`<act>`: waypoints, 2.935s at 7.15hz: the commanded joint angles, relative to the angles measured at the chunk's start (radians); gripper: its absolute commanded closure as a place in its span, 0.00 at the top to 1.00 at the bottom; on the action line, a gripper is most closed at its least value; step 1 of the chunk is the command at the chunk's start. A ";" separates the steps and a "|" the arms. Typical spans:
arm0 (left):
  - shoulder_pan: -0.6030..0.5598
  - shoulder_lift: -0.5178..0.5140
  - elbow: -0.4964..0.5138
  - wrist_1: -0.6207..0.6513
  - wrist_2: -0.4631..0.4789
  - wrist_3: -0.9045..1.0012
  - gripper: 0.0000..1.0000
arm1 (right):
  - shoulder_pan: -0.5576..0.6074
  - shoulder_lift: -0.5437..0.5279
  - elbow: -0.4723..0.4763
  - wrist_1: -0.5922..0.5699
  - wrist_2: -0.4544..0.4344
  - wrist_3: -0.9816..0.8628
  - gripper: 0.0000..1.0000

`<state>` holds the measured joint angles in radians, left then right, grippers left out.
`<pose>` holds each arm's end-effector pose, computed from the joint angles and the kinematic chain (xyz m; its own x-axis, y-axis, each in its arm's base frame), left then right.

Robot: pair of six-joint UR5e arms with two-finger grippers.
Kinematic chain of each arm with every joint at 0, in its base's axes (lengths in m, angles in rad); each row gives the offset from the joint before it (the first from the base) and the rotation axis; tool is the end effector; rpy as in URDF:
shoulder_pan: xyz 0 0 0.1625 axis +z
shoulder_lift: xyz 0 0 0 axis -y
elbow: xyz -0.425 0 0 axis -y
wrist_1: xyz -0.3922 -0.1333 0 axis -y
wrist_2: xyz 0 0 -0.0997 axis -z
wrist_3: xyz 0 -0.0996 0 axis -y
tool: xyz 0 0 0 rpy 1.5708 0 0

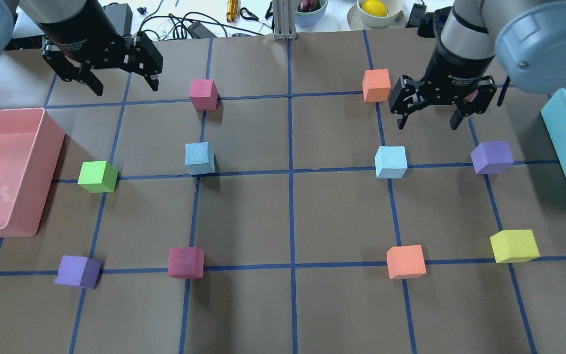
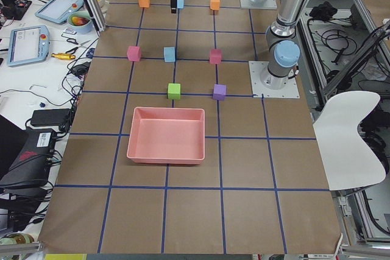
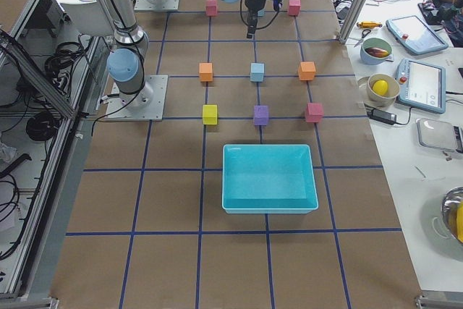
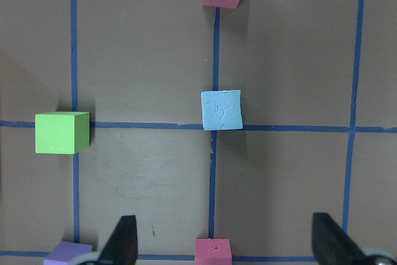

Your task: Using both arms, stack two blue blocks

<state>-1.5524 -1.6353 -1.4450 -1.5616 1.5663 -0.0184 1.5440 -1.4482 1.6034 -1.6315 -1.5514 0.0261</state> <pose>-0.1241 -0.5277 0.5183 -0.9993 -0.0364 0.0058 -0.0367 0.9968 -0.0703 0.1210 -0.5328 0.4151 -0.9984 0.0546 -0.0168 0.0527 0.9941 0.0948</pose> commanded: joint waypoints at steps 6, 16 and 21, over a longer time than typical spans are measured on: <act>0.000 0.000 0.000 0.000 -0.002 0.000 1.00 | 0.001 0.276 0.136 -0.404 0.004 0.012 1.00; 0.002 -0.001 0.000 0.003 -0.003 0.002 1.00 | 0.034 0.243 0.118 -0.346 0.010 0.058 0.00; 0.002 -0.001 0.002 0.003 -0.003 0.002 1.00 | 0.347 0.245 0.112 -0.321 0.082 0.319 0.00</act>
<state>-1.5513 -1.6368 -1.4437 -1.5585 1.5631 -0.0170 1.8391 -1.2167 1.7132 -1.9496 -1.4788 0.3166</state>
